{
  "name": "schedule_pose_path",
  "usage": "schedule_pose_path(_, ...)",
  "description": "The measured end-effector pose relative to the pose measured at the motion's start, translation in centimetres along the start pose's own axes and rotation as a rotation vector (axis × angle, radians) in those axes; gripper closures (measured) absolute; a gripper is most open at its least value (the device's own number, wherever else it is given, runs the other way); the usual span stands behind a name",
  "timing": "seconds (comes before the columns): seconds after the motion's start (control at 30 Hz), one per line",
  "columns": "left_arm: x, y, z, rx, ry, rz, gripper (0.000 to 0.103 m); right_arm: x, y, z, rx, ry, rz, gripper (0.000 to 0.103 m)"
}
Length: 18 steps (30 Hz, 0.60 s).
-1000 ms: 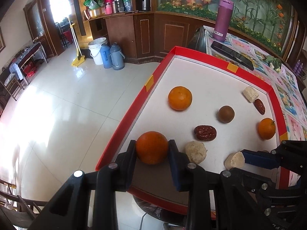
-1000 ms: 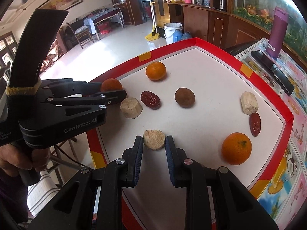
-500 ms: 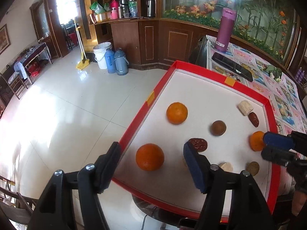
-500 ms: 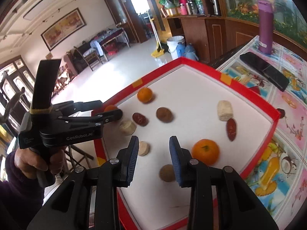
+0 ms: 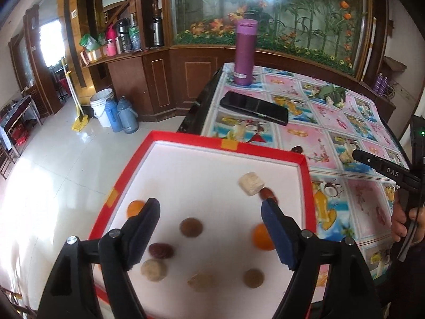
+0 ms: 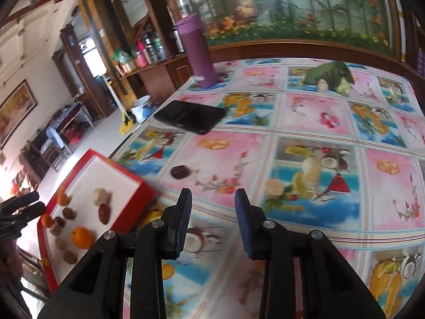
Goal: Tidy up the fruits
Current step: 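Move both open tools back over the tablecloth, then grasp a red date with the left tool while the right tool grasps a beige bread cube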
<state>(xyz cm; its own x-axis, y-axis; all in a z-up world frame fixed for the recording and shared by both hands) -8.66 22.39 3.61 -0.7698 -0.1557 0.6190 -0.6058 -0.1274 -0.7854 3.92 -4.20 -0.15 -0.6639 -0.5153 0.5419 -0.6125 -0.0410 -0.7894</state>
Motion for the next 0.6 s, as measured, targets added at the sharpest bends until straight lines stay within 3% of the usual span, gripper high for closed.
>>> schedule_pose_path(0.13, -1.2, -1.6, 3.8, -0.04, 0.045, 0.004, 0.022, -0.5, 0.2, 2.8, -0.063, 0.034, -0.033, 0.07)
schedule_pose_path(0.27, -2.1, -2.1, 7.3, -0.082, 0.092, -0.002, 0.02, -0.9, 0.2, 3.7, -0.012, 0.093, -0.042, 0.069)
schedule_pose_path(0.6, -5.0, -3.5, 9.9, -0.173, 0.076, -0.028, 0.018, -3.7, 0.8, 2.9, 0.029, 0.056, -0.112, 0.069)
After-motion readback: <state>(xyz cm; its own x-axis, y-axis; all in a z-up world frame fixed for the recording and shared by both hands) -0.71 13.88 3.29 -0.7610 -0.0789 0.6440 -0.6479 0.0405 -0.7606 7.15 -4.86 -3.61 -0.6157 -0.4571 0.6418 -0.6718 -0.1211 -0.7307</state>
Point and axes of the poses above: each gripper's, at about its wrist camera, not at the fingertips, and x roughly against the way its jaws point, z to its right, y to its underside, the point moved 7 cm from there along -x, roughly the way its jaws point, and after that the axes turned 10 degrees about z, right-handed, at the moved point
